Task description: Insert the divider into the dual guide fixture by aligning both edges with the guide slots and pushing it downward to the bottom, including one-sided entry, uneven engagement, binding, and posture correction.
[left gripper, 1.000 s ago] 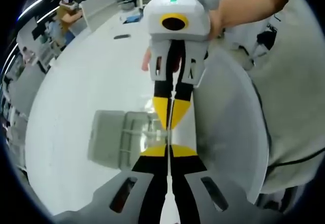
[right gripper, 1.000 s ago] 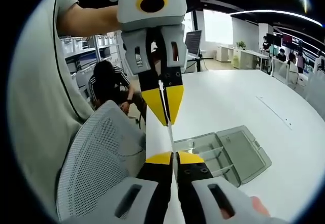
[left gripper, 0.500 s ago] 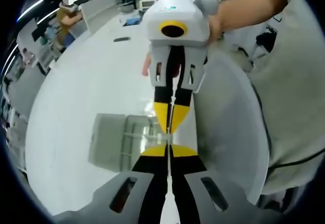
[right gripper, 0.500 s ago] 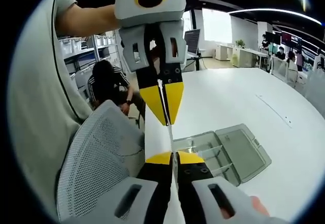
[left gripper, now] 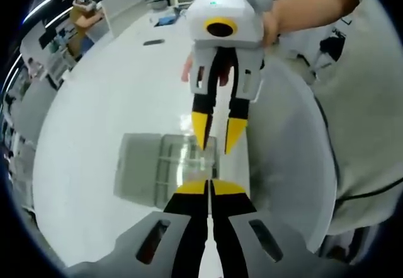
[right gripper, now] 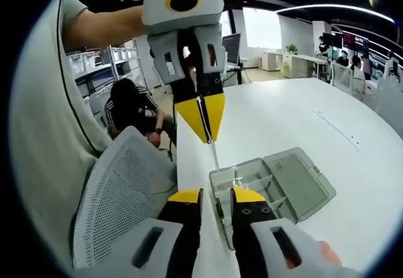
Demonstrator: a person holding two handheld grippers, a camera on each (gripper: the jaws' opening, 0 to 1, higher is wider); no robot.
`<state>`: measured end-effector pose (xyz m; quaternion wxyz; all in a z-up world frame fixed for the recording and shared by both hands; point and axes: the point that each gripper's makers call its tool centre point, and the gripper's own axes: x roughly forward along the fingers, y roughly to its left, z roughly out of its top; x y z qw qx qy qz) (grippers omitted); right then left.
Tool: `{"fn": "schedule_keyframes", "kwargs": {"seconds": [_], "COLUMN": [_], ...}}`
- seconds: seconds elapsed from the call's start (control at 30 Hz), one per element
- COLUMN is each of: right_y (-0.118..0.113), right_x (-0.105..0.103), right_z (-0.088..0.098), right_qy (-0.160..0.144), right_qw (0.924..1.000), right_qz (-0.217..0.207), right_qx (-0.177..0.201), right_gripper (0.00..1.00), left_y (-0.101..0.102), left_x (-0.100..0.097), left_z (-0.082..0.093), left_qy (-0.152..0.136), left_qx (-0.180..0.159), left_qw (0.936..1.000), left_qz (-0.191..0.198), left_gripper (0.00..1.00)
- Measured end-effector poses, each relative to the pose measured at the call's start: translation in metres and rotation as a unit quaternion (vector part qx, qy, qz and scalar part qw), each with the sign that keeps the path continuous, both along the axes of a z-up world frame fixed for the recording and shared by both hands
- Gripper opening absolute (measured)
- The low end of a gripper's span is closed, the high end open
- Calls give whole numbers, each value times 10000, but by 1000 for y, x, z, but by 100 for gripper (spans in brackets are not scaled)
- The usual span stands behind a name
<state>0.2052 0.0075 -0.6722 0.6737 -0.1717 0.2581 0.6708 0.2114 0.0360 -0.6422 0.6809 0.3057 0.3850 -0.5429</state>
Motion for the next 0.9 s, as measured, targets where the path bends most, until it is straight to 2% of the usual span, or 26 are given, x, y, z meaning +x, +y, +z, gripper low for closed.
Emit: {"fn": "schedule_keyframes", "kwargs": {"seconds": [0.9], "right_y": [-12], "right_x": [13], "right_z": [-3], "right_qy": [-15], "right_qw": [9993], "right_qz": [-340], "right_qx": [-120], "right_gripper": [29], "left_y": [22], "left_x": [14], "left_z": [-17], "left_qy": [55], "left_qx": [531], "left_qw": [9985], "left_qz": [79], "left_gripper": [0]}}
